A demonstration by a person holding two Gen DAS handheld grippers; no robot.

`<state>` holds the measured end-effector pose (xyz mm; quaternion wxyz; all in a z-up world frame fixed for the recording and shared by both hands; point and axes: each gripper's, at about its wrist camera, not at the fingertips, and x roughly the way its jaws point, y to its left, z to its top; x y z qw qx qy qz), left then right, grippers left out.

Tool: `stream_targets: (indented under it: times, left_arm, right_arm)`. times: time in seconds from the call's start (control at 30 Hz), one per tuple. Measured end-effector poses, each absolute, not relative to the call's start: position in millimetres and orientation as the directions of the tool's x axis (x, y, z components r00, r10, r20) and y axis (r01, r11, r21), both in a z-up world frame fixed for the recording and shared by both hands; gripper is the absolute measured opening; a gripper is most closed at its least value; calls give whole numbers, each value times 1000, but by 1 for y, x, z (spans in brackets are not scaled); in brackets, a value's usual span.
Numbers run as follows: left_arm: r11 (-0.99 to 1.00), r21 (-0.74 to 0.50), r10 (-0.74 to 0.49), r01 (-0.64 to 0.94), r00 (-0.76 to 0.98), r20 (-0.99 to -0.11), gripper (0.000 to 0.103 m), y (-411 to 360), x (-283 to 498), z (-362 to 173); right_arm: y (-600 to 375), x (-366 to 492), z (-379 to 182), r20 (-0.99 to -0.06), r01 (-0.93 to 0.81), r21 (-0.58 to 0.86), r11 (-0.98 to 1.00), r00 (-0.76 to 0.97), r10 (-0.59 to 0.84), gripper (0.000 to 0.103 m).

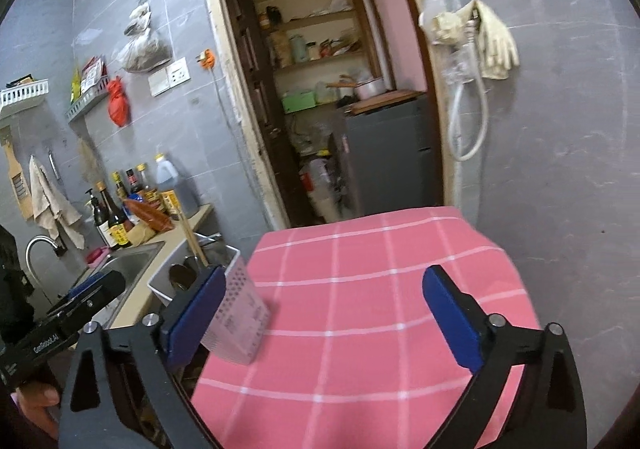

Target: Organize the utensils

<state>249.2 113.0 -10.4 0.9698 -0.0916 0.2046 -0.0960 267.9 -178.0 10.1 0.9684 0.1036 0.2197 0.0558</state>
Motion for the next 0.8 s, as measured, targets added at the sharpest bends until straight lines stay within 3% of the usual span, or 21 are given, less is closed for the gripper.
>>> stream_targets:
  times: [0.8]
  left_arm:
    - [985, -140, -145, 96, 904, -402, 103, 62, 106, -18]
  right_arm:
    - [-237, 111, 1, -388, -70, 164, 984, 913, 130, 102]
